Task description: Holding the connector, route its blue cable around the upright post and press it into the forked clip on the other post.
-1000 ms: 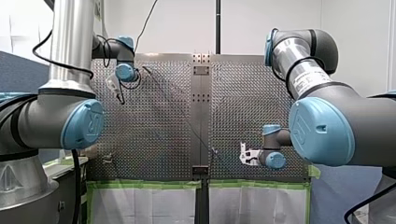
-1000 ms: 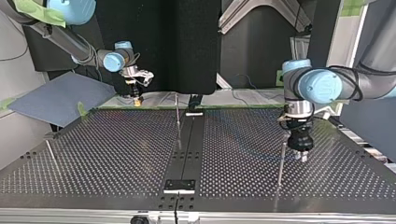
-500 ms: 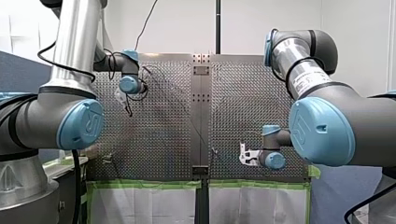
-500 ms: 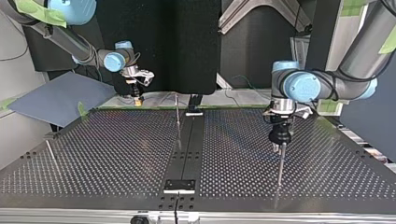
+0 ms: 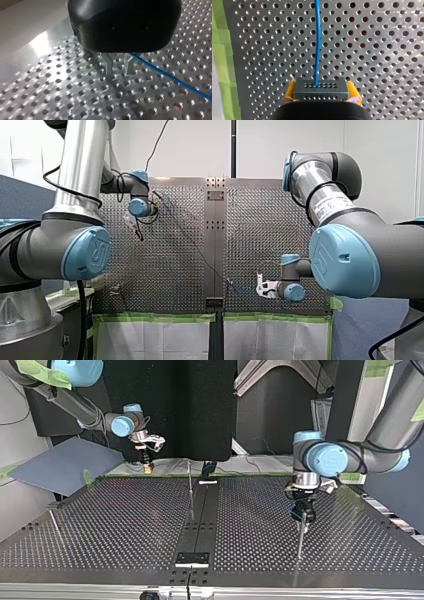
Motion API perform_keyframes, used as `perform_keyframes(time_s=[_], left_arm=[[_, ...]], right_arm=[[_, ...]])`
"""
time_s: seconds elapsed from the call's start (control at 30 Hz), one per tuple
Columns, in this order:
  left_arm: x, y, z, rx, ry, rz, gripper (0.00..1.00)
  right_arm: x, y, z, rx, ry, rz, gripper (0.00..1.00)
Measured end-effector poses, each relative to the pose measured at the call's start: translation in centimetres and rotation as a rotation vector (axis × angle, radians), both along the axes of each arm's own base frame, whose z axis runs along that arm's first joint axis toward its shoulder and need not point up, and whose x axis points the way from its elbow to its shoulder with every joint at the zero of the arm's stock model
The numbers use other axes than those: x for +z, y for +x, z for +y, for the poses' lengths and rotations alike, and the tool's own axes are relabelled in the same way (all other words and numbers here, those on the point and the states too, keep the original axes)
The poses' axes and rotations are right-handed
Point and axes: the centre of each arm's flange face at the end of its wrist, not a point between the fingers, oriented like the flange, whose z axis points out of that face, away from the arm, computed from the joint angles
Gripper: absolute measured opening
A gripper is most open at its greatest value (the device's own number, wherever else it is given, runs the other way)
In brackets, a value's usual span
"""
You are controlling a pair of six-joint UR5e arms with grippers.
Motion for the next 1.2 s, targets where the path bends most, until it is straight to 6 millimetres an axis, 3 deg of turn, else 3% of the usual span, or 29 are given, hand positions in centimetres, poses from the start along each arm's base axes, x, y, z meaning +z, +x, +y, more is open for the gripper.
perform_keyframes(time_s=[0.47,0.77,1.03,1.2], left_arm=[[0.0,0.0,0.9,0.071,0.046,0.040,0.25],[-1.1,1.5,0.4,0.104,0.111,0.109,0.25],[-0.7,2.1,0.5,0.129,0.165,0.157,0.25],[-1.0,1.6,0.6,0.144,0.177,0.200,0.37]], right_arm=[[-0.1,0.1,0.1,0.002,0.000,0.000,0.09],[-0.1,0.3,0.1,0.006,-0.004,-0.002,0.09],[-0.2,0.4,0.1,0.006,-0.008,-0.005,0.09],[-0.2,0.4,0.2,0.007,-0.008,-0.006,0.09]])
